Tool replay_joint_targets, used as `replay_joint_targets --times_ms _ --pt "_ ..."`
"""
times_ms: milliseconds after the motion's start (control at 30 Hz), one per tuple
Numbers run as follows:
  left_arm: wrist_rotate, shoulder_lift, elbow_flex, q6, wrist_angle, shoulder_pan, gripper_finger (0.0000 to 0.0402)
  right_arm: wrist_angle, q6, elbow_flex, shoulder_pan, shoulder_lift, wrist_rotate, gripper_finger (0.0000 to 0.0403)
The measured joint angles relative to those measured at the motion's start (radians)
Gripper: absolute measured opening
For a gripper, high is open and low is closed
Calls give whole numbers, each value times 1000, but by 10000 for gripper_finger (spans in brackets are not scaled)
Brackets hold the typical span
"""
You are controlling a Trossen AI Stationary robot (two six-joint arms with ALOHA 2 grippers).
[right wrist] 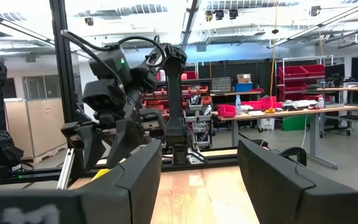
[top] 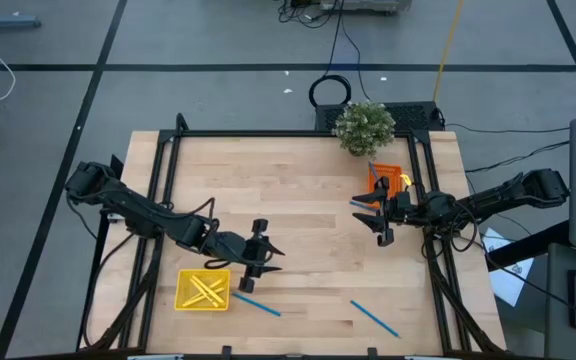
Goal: Sort pens & pencils
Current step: Put the top right blue pencil into the orange bin
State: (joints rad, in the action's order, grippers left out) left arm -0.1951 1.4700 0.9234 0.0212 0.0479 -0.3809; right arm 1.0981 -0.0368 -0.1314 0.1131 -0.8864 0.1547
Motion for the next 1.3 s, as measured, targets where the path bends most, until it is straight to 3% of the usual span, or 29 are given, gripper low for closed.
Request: replay_joint_targets --times_ms 400,633,733,1067,1300 --pt "-42 -8 0 2 17 33 175 0 0 0 0 0 0 201" --pt "-160 -230 0 -144 -243 87 175 -10 0 0 0 0 0 201" --pt "-177 -328 -19 -172 -266 81 175 -14 0 0 0 0 0 201" --pt "-174 -474 -290 -120 55 27 175 -17 0 0 0 0 0 201" --pt "-174 -475 -325 -134 78 34 175 -18 0 0 0 0 0 201"
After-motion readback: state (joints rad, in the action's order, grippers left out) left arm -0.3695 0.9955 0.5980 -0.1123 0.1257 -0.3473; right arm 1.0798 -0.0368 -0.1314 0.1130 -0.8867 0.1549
